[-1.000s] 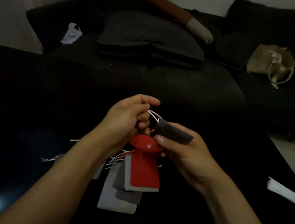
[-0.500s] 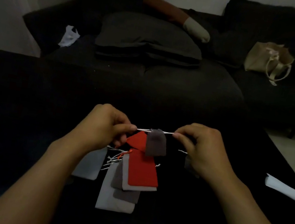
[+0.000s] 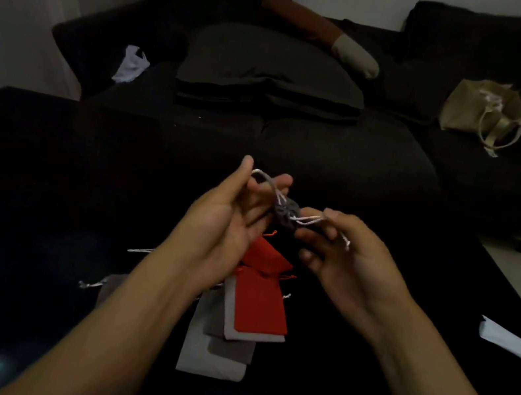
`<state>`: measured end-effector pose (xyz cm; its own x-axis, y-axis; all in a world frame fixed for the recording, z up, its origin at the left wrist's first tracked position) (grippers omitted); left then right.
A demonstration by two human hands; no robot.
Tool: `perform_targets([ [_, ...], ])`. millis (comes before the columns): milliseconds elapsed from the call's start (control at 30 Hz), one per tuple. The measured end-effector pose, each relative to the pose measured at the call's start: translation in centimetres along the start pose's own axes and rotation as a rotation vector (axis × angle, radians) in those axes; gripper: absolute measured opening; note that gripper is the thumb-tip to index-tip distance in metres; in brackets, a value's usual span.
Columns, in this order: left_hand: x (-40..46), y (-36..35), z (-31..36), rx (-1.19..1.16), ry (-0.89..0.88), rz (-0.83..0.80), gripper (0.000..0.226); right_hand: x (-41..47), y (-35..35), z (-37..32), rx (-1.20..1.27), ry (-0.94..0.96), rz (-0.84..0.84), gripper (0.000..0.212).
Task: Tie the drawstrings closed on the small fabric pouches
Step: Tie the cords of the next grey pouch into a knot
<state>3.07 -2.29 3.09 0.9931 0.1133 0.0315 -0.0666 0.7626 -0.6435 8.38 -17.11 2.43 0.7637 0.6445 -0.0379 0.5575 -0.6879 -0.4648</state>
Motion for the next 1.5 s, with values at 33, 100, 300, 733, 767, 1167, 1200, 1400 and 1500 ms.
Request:
perform_targets([
  [33,0.1,-0.3,-0.6,-0.076,0.021,0.018,0.038,0.0,-0.3,0.1,0.106,-0.008,-0.009,0.022],
  [100,0.3,-0.5,-1.5,-0.099,0.039,0.107,0.036,0.1,-0.5,0.2,0.213,-0.004,-0.017,0.022],
  [300,0.0,-0.5,-1.1,0.282,-0.115,-0.016,0.026,-0.3,-0.5,0.1,0.243,-0.018,-0.07,0.028],
  [733,0.2,0.0,-1.4,0.06,-0.004,0.055,0.038,0.3,-0.1,1.2,0.248,0.027,0.007,0.029],
  [767,0.3,0.2,-1.5,0.044,0.006,0.061,0.035,0.3,0.1,1.3,0.229,0.027,0.018,0.038],
  [1167,0.4,0.0,-2.5,0.193,0.054,-0.025,0.016,0.5,0.4,1.5,0.085,0.136,0.112,0.06],
  [1200,0.5,0.1,-2.3,0.256,0.037,-0.015,0.018,0.4,0.6,1.2,0.095,0.154,0.113,0.061],
  [1400,-0.1,-0.4,-1.7,0.716,-0.021,-0.052,0.032,-0.7,0.2,-1.6,-0.348,0.349,-0.026,0.025],
  [1500,-0.6,-1.0,-2.0,0.809,0.028,-0.172,0.035,-1.0,0.1,-2.5,-0.691,0.451,-0.033,0.012],
])
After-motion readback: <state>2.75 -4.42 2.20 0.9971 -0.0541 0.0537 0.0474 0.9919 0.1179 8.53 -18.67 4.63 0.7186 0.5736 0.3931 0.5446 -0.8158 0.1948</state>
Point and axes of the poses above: each hand's wrist, its own x-axis towards the middle knuckle, its own y-axis out of the back of the hand, z = x × y, the point moved 3 cm from there along x, towards the middle knuckle, and after that the axes turned 6 degrees about -z, right-handed, at the moved point
